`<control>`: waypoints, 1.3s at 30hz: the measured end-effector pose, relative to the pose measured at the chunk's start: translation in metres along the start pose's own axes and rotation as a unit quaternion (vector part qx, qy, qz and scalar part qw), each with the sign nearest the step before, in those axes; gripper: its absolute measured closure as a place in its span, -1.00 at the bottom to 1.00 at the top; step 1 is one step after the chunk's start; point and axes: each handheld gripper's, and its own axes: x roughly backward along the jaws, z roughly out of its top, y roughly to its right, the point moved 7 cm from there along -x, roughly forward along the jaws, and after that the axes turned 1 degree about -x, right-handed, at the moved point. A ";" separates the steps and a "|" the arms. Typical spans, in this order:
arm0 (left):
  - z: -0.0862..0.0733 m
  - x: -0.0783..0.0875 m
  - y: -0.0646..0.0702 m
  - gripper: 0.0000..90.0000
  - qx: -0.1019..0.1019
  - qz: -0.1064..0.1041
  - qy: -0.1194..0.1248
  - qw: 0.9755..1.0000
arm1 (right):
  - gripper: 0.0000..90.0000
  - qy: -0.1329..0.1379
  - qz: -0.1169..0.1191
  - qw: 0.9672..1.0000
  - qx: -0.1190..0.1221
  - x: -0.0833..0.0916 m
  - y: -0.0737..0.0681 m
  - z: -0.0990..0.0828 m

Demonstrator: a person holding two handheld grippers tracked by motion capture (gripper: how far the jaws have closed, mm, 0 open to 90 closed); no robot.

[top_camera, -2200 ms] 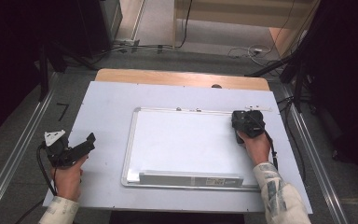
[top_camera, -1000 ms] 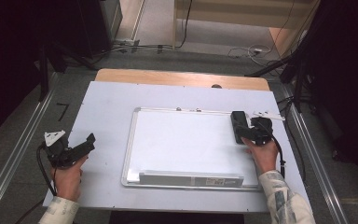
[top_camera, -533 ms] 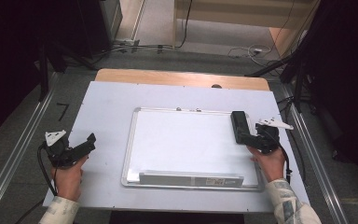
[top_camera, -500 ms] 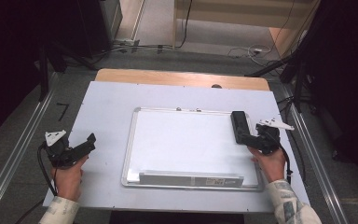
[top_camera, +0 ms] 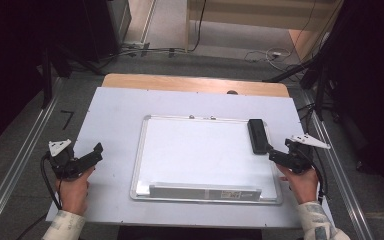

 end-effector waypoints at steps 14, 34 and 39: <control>0.000 0.000 0.000 -0.90 0.000 0.002 -0.002 1.000 | -0.59 -0.008 -0.010 1.000 -0.014 0.011 0.020 -0.013; -0.001 0.000 -0.001 -0.90 0.005 0.003 -0.002 1.000 | -0.59 -0.010 -0.030 0.999 -0.032 0.026 0.045 -0.026; -0.001 -0.001 -0.001 -0.90 0.005 0.003 -0.002 1.000 | -0.58 -0.015 -0.039 0.998 -0.039 0.028 0.053 -0.030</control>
